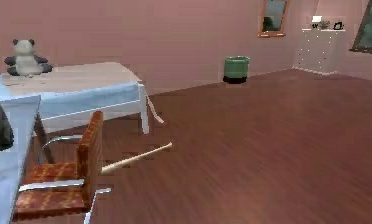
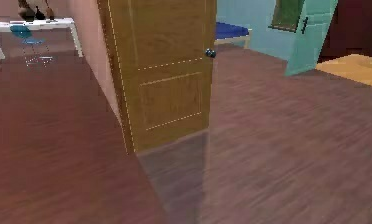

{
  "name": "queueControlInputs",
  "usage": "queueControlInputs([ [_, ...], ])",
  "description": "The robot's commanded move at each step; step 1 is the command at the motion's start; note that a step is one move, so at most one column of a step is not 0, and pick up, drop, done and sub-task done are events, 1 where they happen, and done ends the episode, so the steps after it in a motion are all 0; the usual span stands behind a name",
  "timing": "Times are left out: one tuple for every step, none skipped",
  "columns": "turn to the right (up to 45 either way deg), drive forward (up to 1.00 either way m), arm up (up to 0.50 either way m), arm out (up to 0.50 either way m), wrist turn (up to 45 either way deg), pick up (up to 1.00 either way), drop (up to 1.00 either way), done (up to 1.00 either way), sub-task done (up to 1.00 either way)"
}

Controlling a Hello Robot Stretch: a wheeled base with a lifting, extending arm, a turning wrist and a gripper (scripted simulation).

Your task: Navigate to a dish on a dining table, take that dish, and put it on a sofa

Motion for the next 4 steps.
queueControlInputs([
  [15.0, 0.0, 0.0, 0.0, 0.0, 0.0, 0.0, 0.0, 0.0],
  [0.0, 0.2, 0.0, 0.0, 0.0, 0.0, 0.0, 0.0, 0.0],
  [45.0, 0.0, 0.0, 0.0, 0.0, 0.0, 0.0, 0.0, 0.0],
  [42.0, 0.0, 0.0, 0.0, 0.0, 0.0, 0.0, 0.0, 0.0],
])
